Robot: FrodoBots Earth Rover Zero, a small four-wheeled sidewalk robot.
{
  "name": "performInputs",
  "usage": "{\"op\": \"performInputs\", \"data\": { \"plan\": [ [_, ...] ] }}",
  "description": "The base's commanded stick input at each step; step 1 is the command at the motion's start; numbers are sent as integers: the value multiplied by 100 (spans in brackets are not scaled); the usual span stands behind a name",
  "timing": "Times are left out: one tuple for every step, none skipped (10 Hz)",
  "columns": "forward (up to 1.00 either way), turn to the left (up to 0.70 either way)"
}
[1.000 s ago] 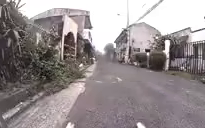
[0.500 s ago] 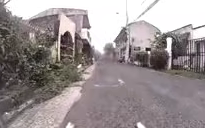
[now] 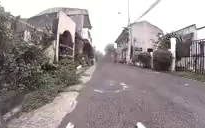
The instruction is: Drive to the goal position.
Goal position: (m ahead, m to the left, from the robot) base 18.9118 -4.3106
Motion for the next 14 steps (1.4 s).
{"op": "performInputs", "data": {
  "plan": [
    [70,0],
    [70,0],
    [70,0],
    [70,0],
    [70,0],
    [70,0],
    [70,0],
    [70,0],
    [70,0],
    [70,0],
    [70,0],
    [70,0],
    [70,0],
    [70,0]
  ]
}}
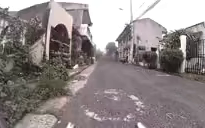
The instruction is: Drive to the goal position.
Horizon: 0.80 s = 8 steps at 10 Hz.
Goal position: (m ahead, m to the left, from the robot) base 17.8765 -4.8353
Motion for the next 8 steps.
{"op": "performInputs", "data": {
  "plan": [
    [70,0],
    [70,0],
    [70,0],
    [70,0],
    [70,0],
    [70,0],
    [70,0],
    [70,-1]
  ]
}}
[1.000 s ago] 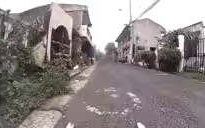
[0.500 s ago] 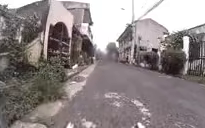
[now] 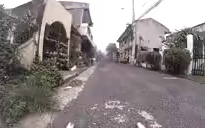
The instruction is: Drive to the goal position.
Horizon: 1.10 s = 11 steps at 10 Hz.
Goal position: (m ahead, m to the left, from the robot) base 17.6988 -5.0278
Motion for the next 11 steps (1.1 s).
{"op": "performInputs", "data": {
  "plan": [
    [70,-4],
    [70,-7],
    [70,-11],
    [70,-14],
    [70,-14],
    [70,-14],
    [70,-14],
    [70,-14],
    [70,-14],
    [70,-14],
    [70,-14]
  ]
}}
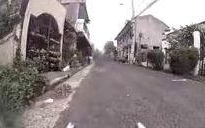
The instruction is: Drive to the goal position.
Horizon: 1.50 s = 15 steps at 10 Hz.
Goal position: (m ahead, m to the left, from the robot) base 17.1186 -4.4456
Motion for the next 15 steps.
{"op": "performInputs", "data": {
  "plan": [
    [70,-14],
    [70,-14],
    [70,-14],
    [70,-14],
    [70,-14],
    [70,-14],
    [70,-14],
    [70,-3],
    [70,0],
    [70,0],
    [70,0],
    [70,0],
    [70,0],
    [70,0],
    [70,0]
  ]
}}
